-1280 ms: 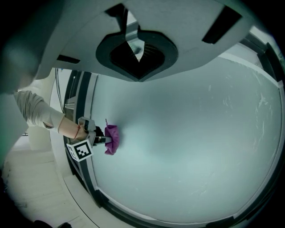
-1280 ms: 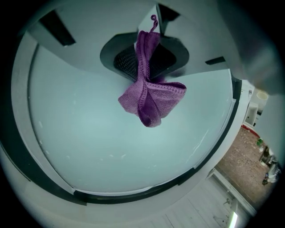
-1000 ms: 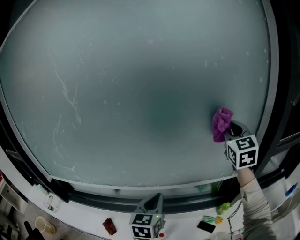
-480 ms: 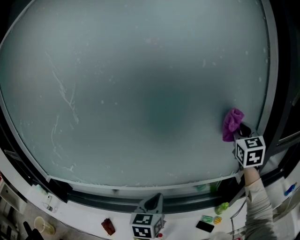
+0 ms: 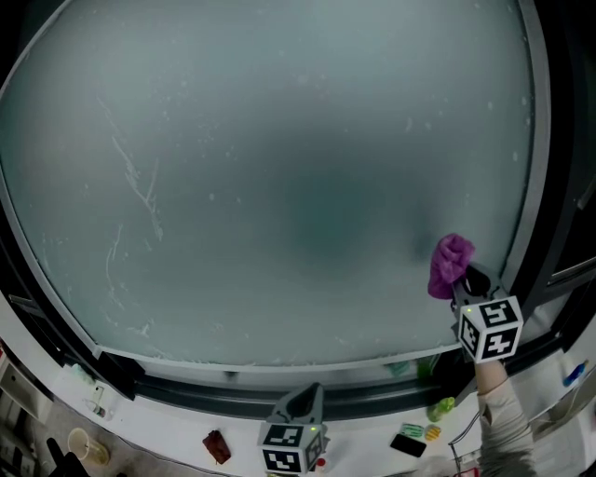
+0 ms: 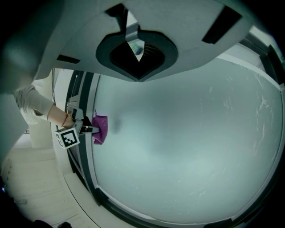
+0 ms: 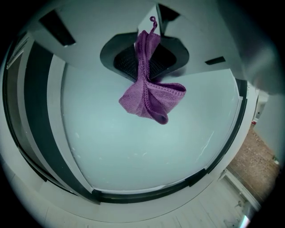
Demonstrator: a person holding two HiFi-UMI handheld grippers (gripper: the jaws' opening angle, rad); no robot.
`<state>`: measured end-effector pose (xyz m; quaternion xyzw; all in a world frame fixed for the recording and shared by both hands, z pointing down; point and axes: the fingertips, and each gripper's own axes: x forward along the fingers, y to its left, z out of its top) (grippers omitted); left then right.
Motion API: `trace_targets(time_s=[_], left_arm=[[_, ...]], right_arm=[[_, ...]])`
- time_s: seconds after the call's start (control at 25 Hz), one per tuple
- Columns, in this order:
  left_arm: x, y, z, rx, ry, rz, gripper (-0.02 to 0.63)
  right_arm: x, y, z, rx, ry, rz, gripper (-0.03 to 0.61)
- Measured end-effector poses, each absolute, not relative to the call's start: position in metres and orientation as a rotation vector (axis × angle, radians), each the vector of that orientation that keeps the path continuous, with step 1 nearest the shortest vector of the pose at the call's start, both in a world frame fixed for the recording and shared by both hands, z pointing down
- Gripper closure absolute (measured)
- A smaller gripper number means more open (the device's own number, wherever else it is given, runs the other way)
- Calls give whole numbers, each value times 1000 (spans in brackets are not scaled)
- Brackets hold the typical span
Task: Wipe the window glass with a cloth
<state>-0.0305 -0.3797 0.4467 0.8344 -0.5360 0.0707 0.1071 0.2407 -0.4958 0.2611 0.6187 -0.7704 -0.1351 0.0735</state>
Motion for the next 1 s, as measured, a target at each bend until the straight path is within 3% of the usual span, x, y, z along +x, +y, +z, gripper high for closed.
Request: trace_targets(time_s=[1.0], left_arm=[[-78,-248,447,2485,-1548,230,609]], right_arm=[[98,-282,345,1620,-2546,-258,525]])
